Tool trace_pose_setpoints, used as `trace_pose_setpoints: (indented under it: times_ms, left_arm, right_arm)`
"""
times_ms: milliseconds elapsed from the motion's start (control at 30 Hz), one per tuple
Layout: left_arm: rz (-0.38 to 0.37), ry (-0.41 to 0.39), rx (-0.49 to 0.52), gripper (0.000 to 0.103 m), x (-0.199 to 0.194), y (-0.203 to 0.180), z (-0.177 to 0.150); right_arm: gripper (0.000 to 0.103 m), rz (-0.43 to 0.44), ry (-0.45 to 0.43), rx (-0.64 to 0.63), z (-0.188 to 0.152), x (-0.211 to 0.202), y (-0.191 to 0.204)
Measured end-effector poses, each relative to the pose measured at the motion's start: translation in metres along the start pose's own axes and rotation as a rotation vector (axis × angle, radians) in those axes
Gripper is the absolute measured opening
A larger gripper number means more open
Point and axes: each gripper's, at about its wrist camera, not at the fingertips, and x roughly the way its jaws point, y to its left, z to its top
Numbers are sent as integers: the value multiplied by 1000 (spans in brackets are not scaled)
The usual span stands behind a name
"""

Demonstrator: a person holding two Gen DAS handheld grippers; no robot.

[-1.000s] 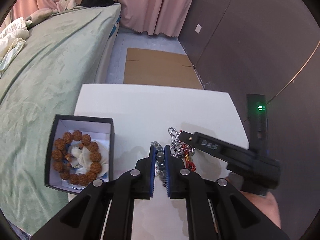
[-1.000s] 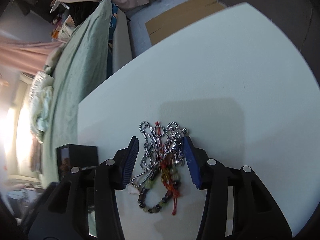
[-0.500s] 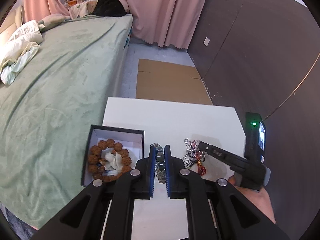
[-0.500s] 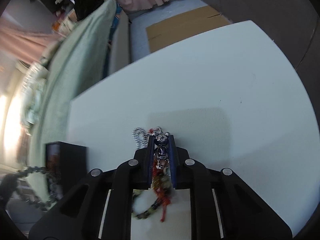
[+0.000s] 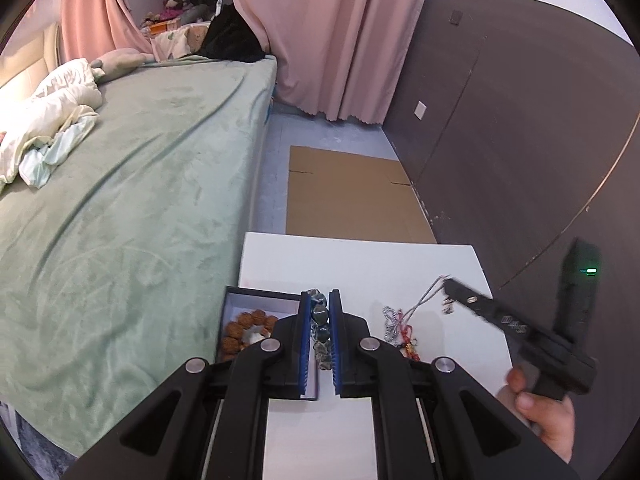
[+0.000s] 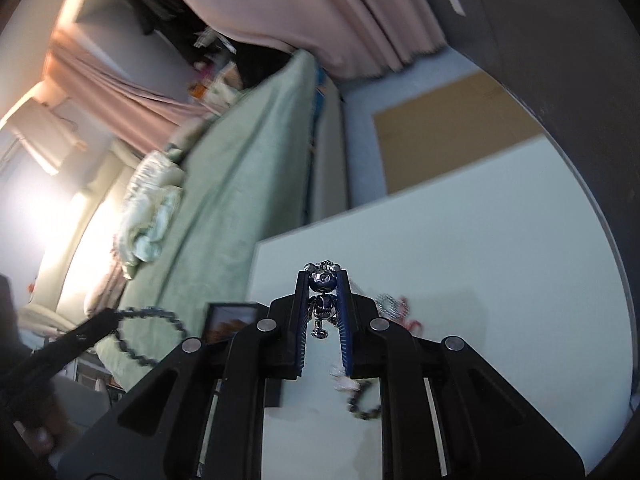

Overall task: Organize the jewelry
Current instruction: 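Grasp silver chain necklace with right gripper while left gripper carries grey bracelet to box, then carry the silver chain necklace into the black box and open the right gripper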

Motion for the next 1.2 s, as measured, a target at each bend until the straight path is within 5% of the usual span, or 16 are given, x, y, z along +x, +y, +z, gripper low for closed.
trace_pose_setpoints:
  times_ms: [467,600,700,833,1033,1200]
  left_arm:
    - [-4,34,-66,9,25,36,-5]
    - [-14,27,-112,41,22,50,-10]
    - [-11,14,-126,46,14,63,-11]
    - [3,-24,-141,72,-1,76,-13]
    - [0,-79,-127,92,-24,85,-21]
    - [-14,-103,-118,94,-40,89,-26]
  right_arm:
    - [14,189,-179,-108,17,-75,46]
    - [14,222,-198,-122,21,-85,55]
    - [14,255,-201,-127,26,-90,65]
    - [14,276,-203,-160,34,-98,88]
    - [14,281,-224,-233,45,-112,135]
    - [14,266,-251,-286,51,-123,171]
